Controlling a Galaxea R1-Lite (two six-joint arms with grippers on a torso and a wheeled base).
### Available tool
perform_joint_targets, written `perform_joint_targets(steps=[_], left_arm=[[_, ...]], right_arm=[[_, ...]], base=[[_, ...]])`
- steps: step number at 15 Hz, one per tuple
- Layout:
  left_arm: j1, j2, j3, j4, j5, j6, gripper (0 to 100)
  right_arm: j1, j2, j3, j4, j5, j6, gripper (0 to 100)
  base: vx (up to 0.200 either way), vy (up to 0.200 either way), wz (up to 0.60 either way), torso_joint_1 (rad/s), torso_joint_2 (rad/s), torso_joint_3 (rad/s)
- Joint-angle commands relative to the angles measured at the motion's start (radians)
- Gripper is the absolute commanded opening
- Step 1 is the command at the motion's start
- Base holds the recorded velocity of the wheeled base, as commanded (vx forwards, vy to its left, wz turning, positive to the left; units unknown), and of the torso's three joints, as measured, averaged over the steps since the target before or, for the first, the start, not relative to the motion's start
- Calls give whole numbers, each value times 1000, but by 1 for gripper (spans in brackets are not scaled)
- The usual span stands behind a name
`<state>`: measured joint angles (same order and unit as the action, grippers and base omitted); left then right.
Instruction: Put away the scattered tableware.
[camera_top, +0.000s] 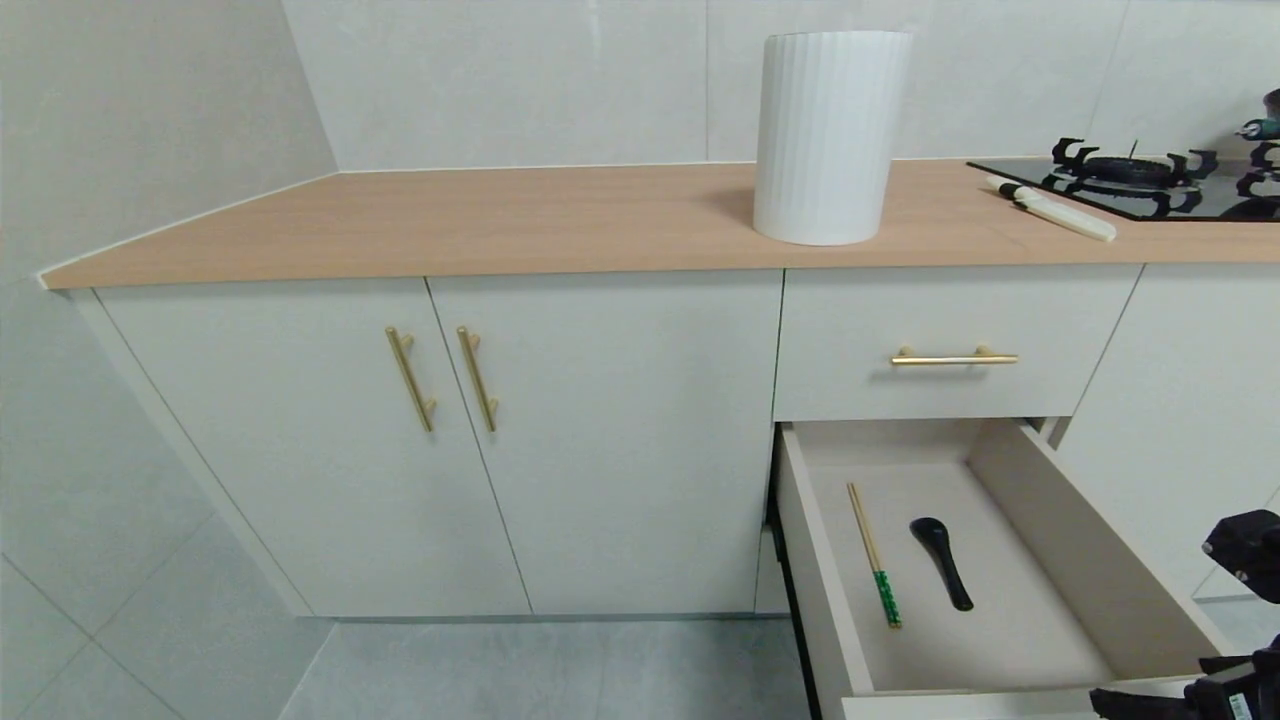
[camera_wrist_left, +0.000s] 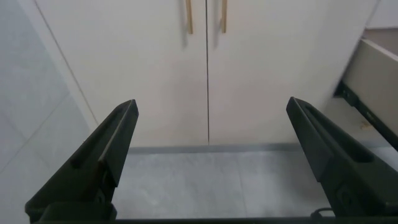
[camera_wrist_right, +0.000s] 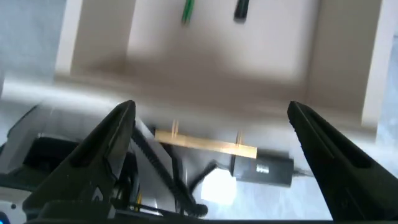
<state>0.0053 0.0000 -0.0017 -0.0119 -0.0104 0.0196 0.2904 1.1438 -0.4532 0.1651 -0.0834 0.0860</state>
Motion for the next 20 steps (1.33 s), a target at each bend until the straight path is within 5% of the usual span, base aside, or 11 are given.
perform_joint_targets(steps=[1,20], left_arm=[[1,0,0,0,1,0,100],[1,0,0,0,1,-13,100]], right_arm=[[4,57,-27,57,2,1,100],[-2,386,-82,54,2,104,100]], base=[[0,0,0,0,0,0],[0,0,0,0,0,0]])
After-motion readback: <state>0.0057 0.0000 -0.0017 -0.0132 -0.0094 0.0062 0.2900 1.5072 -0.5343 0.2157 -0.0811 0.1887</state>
